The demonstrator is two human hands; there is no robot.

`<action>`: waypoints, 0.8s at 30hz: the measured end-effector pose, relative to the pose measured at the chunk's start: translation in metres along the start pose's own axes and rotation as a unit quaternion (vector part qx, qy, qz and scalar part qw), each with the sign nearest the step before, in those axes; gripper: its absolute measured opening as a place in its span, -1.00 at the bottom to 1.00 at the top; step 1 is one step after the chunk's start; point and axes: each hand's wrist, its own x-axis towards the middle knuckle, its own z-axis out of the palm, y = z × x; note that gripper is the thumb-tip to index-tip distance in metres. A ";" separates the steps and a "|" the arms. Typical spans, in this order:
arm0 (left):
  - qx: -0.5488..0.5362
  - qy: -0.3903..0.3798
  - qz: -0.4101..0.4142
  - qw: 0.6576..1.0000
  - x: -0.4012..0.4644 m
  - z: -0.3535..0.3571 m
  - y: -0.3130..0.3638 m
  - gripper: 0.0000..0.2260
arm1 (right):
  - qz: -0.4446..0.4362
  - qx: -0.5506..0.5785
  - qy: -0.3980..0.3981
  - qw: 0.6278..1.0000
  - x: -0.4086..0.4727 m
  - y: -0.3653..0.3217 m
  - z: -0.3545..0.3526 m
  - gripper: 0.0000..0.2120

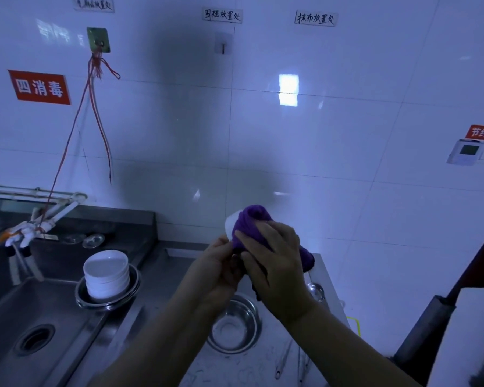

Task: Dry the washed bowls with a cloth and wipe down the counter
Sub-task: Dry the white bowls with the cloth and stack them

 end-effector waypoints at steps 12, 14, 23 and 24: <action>-0.185 0.046 -0.067 0.979 -0.008 0.002 -0.011 -0.76 | 0.059 -0.021 0.106 0.992 -0.003 -0.002 0.001 -0.73; -0.176 0.038 -0.066 0.981 -0.008 0.000 -0.013 -0.74 | 0.028 -0.045 0.086 0.995 -0.007 -0.004 0.005 -0.73; -0.144 0.045 -0.027 0.988 -0.007 -0.006 -0.012 -0.80 | 0.165 0.127 0.109 0.972 -0.029 0.013 0.005 -0.67; -0.136 0.048 -0.024 0.989 -0.006 -0.006 -0.011 -0.79 | 0.203 0.164 0.110 0.959 -0.028 0.014 0.005 -0.68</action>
